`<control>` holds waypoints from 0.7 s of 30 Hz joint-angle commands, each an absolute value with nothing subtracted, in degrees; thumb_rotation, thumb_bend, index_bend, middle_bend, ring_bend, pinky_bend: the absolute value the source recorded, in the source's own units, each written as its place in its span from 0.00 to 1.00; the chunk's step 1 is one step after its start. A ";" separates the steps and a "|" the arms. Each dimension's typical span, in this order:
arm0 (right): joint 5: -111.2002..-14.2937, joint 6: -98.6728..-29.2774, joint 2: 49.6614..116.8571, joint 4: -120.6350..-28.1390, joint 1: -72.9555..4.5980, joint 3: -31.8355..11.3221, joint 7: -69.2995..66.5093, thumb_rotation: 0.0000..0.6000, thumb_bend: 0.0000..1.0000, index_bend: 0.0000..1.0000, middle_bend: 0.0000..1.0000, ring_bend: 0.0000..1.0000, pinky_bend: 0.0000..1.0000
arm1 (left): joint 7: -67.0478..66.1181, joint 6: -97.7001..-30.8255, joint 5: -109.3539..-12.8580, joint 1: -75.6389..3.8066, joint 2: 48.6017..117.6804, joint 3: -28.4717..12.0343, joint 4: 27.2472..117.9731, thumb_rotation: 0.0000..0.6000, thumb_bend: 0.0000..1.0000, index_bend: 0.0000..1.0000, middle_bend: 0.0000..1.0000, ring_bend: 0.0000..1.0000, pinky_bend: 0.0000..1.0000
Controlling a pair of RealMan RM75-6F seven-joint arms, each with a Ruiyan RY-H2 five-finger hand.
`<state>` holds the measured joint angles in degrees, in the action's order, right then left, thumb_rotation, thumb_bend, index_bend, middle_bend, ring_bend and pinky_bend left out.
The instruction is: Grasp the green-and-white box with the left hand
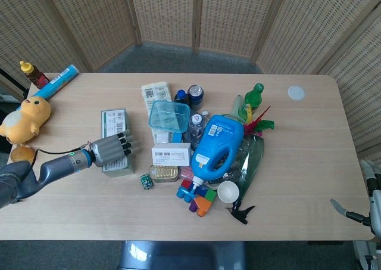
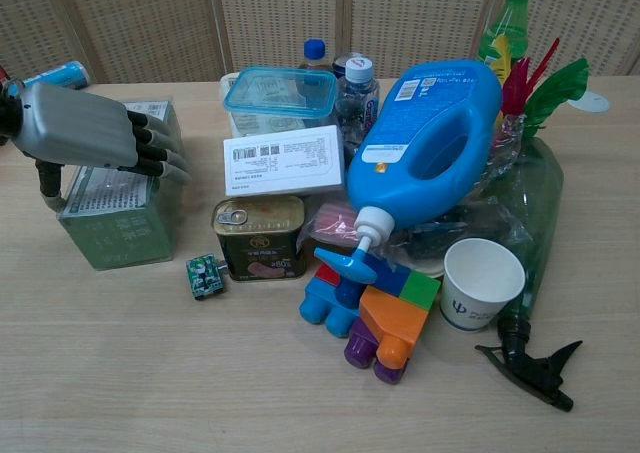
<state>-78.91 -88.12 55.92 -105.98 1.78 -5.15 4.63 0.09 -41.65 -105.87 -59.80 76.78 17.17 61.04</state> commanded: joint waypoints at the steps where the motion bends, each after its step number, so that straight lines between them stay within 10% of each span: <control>1: -78.94 -88.16 55.95 -105.94 1.80 -5.14 4.68 0.63 0.00 0.00 0.00 0.00 0.00 | 0.46 -41.22 -104.57 -58.67 78.23 16.68 60.27 0.97 0.00 0.00 0.00 0.00 0.00; 8: -78.83 -88.20 56.22 -105.72 1.75 -5.25 4.69 0.64 0.00 0.00 0.00 0.00 0.00 | 0.54 -41.63 -105.10 -57.66 80.80 17.22 57.19 1.00 0.00 0.10 0.05 0.04 0.22; 14: -79.00 -88.27 56.50 -105.57 1.67 -5.26 4.93 0.64 0.00 0.00 0.00 0.00 0.00 | 0.43 -45.59 -105.75 -56.60 81.50 16.60 55.73 1.00 0.09 0.68 0.62 0.57 0.73; 21: -79.37 -88.42 56.62 -105.63 1.70 -5.16 5.03 0.64 0.00 0.00 0.00 0.00 0.00 | 0.55 -48.23 -105.33 -56.78 80.44 14.86 56.29 1.00 0.17 0.82 0.77 0.70 0.88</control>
